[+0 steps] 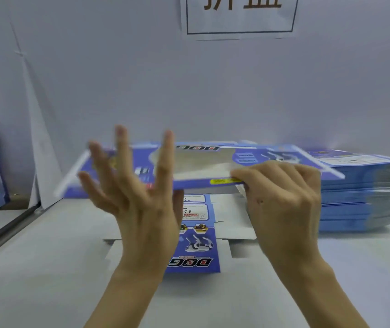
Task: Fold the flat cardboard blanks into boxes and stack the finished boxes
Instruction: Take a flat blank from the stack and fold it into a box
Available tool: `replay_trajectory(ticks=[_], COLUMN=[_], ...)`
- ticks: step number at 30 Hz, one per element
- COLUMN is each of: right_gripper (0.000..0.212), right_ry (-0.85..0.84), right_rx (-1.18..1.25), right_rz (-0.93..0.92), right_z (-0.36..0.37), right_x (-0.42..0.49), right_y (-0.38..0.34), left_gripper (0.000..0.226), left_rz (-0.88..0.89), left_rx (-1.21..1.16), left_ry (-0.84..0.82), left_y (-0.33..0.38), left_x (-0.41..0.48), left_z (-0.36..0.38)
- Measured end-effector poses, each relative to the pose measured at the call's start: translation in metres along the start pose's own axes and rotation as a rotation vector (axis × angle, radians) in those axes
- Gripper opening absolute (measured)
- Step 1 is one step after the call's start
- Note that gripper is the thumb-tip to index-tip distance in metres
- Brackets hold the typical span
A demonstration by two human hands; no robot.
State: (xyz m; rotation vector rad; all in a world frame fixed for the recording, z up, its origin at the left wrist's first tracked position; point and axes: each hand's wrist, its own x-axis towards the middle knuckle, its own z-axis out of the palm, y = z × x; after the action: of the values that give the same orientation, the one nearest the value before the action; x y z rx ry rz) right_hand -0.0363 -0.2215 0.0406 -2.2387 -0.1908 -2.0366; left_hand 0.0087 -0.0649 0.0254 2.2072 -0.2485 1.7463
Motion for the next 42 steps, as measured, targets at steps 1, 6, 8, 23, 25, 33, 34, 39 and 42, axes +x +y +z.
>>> replay_trajectory(ticks=[1,6,8,23,25,33,34,39,42], right_gripper=[0.022,0.043,0.065,0.052,0.057,0.014,0.017,0.066,0.070], right_ry=[0.027,0.078,0.058,-0.741,-0.754,-0.839,-0.837,-0.845,-0.829], right_rx=[-0.010,0.025,0.153,1.199,1.095,1.245,1.261,1.264,1.202], right_rz=[-0.044,-0.121,0.021,0.862,0.832,0.813,0.804,0.850,0.825], right_z=[0.004,0.008,0.004,0.009,0.011,0.017,0.015,0.011,0.014], right_x=[-0.003,0.003,0.008,0.003,0.002,0.003,0.001,-0.003,-0.003], right_y=[-0.002,-0.005,-0.004,0.025,0.023,0.034,0.034,0.028,0.028], left_gripper=[0.043,0.024,0.017,0.071,0.067,0.081,0.080,0.068,0.074], left_rz=[0.070,0.055,-0.083,-0.942,-0.961,-0.827,-0.832,-0.748,-0.703], left_rx=[-0.005,-0.277,-0.338,-1.283,-1.359,-1.404,-1.401,-1.504,-1.502], left_ry=[-0.014,-0.106,-0.069,-0.832,-0.928,-0.979,-0.982,-1.044,-1.068], left_y=[0.000,-0.012,-0.015,-0.029,-0.031,-0.022,-0.021,-0.031,-0.034], left_x=[-0.002,0.004,0.012,0.020,0.017,0.015,0.015,0.013,0.016], left_z=[0.003,0.000,-0.004,0.003,0.001,0.004,0.005,0.000,-0.005])
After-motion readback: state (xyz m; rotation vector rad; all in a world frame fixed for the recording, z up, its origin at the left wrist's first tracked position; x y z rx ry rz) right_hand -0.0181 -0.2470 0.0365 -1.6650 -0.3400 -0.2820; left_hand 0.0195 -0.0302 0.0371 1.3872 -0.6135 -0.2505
